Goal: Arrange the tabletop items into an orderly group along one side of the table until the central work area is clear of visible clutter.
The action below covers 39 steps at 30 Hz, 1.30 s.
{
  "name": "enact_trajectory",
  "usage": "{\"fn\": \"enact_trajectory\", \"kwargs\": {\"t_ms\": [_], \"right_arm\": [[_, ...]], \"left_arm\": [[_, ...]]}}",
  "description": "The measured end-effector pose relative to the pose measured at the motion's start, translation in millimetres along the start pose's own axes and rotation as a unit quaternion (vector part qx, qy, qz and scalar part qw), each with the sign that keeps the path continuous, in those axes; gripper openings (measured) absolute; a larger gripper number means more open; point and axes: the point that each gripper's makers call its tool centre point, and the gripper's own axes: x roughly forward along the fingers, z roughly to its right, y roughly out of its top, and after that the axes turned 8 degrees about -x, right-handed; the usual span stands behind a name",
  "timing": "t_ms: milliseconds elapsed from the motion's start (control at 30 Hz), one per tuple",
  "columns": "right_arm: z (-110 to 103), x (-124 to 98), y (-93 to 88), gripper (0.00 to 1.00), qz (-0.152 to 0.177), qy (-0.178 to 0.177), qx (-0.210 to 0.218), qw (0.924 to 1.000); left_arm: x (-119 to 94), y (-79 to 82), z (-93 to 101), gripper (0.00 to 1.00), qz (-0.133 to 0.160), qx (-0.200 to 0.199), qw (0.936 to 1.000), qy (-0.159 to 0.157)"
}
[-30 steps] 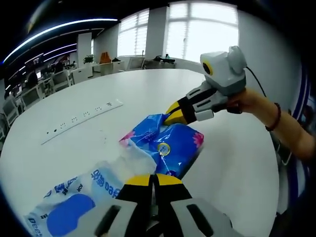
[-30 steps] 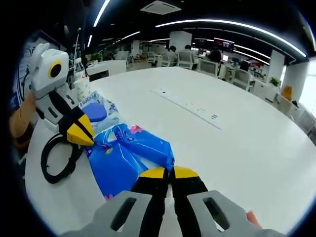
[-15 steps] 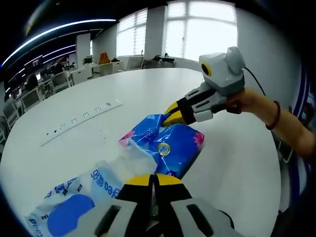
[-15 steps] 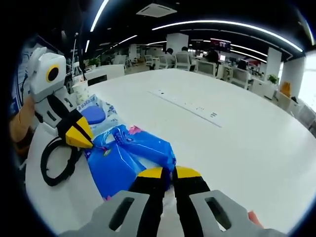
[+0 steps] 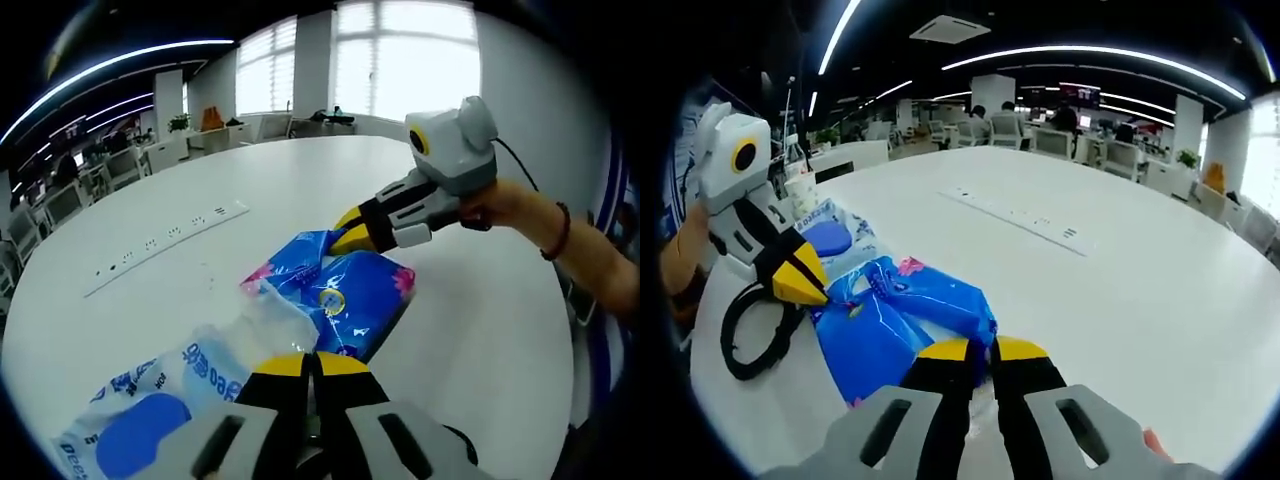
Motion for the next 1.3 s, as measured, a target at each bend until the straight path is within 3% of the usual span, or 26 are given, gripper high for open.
{"fn": "enact_trajectory", "kwargs": {"t_ms": [567, 733, 1300], "right_arm": [[6, -1, -1.1, 0.12, 0.028, -0.021, 0.021, 0.9992], [8, -3, -2.7, 0.14, 0.038, -0.024, 0.058, 0.9973], [17, -10, -1.5, 0.25, 0.044, -0.039, 0.070, 0.9958]], "left_arm": [[0, -0.1, 1.3, 0.09, 0.002, 0.014, 0.9999, -0.006], [0, 0.1, -2.9, 0.11, 0.002, 0.017, 0.9998, -0.002], [-1, 0.2, 1.6, 0.14, 0.003, 0.025, 0.9997, -0.005]]}}
